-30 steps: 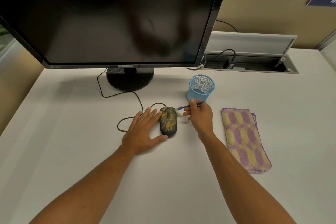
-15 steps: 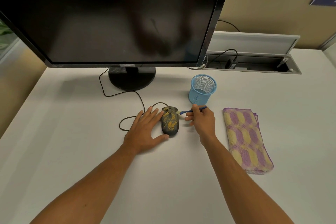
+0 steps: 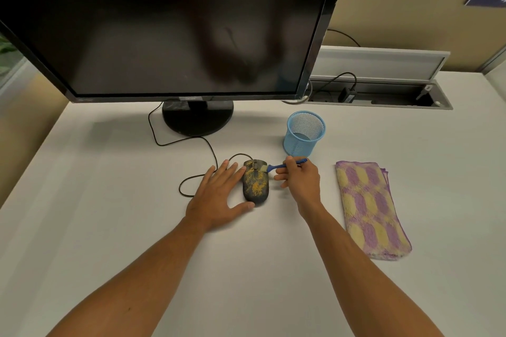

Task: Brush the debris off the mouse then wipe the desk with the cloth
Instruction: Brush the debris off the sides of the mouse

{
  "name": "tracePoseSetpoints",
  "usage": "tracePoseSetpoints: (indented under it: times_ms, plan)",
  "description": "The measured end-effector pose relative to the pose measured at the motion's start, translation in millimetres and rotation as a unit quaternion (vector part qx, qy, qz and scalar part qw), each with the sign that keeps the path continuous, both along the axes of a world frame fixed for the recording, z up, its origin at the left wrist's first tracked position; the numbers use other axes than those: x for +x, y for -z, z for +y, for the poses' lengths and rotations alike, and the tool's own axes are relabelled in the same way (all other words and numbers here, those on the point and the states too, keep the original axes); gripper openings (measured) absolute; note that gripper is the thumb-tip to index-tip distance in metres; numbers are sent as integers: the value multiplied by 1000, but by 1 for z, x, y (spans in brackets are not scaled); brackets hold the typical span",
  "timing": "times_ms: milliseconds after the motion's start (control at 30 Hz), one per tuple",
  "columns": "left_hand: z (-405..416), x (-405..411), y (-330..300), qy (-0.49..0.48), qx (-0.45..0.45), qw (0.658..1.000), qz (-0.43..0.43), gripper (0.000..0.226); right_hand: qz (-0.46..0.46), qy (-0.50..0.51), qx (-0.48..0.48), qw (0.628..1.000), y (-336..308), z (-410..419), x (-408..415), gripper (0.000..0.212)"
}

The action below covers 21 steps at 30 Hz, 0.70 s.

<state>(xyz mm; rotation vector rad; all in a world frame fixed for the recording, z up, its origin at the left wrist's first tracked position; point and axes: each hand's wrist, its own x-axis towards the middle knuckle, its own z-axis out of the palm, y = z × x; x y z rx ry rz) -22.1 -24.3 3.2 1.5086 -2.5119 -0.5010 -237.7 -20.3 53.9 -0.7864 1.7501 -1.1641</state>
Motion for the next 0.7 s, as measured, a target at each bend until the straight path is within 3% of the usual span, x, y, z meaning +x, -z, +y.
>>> tracePoseSetpoints:
  times_ms: [200, 400, 700]
  plan:
    - [0, 1, 1, 2, -5, 1000, 2, 91, 33, 32, 6, 999, -1, 8, -12, 19]
    - [0, 1, 0, 2, 0, 1000, 2, 92, -22, 0, -27, 999, -11, -4, 3, 18]
    - [0, 0, 1, 2, -5, 1000, 7, 91, 37, 12, 8, 999, -2, 6, 0, 21]
